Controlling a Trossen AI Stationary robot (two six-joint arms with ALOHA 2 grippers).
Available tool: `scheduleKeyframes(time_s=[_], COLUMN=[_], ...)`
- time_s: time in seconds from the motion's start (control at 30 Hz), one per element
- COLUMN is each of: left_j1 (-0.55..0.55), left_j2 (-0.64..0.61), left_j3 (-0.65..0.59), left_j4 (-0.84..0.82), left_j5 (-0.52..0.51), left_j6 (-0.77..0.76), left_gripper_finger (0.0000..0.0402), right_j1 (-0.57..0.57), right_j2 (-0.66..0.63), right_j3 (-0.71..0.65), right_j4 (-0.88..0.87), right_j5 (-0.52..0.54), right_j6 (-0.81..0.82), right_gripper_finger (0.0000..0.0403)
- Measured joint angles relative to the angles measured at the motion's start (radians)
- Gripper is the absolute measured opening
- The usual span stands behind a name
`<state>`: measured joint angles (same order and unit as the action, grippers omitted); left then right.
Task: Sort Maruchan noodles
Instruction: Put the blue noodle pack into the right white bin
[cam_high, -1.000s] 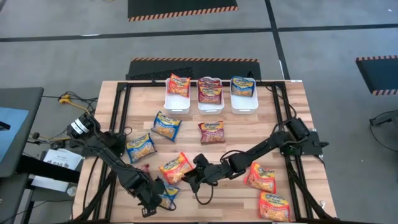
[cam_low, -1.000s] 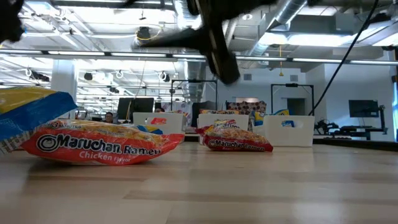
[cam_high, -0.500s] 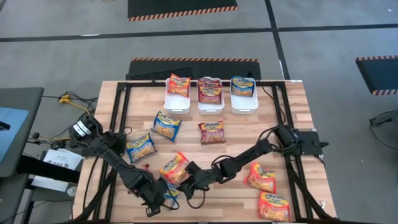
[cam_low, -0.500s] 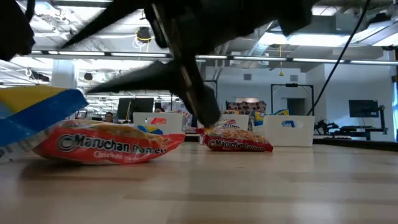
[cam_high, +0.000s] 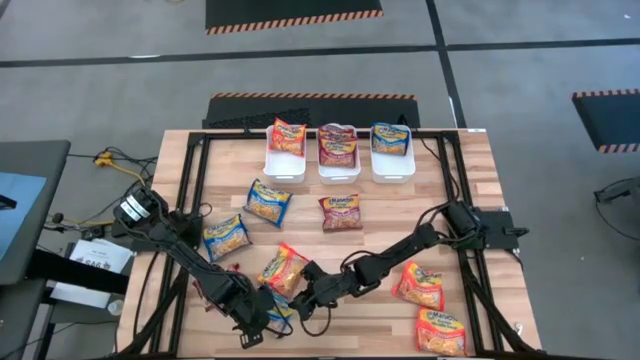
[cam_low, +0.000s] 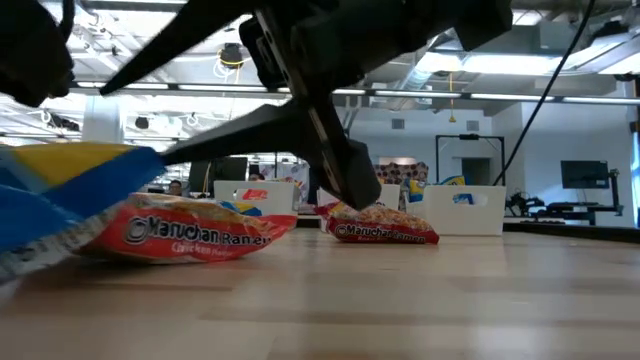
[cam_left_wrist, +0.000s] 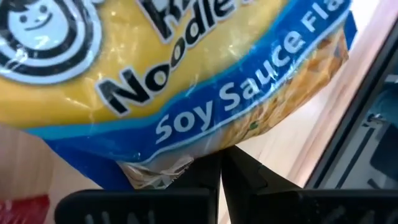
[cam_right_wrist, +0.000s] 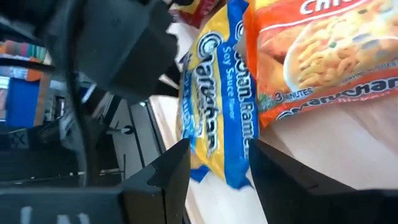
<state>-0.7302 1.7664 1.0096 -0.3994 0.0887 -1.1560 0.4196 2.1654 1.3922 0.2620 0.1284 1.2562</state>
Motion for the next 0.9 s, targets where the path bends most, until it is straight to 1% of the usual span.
scheduleKeyframes(time_s=[0.17,0.37,0.57,0.73,0.83,0.9], left_j1=[0.023,0.032,0.037,0.051,0.059,0.063], left_j2=[0.000,0.000,0.000,0.000,0.000,0.000], left_j3=[0.000,0.000,0.000,0.000,0.000,0.000], left_j4=[0.029,0.033,0.038,0.093,0.118,0.121], left_j5=[-0.004,0.000,0.000,-0.004,-0.013,-0.007], left_j6=[0.010,0.016,0.015,-0.009,-0.017,-0.018], left_gripper_finger=[0.0000,0.0000,0.0000,0.0000,0.0000,0.0000], right_j1=[-0.002,-0.001,0.001,0.001,0.001,0.000], right_j2=[0.000,0.000,0.000,0.009,0.037,0.072], right_j3=[0.000,0.000,0.000,0.000,0.008,0.040], right_j4=[-0.026,-0.107,-0.070,-0.066,-0.049,-0.037], right_j5=[-0.006,-0.049,-0.061,-0.075,-0.110,-0.152], right_j6=[0.019,0.079,0.072,0.080,0.100,0.111], right_gripper_finger=[0.0189,0.0189,0.0189,0.0189,0.0189,0.0189])
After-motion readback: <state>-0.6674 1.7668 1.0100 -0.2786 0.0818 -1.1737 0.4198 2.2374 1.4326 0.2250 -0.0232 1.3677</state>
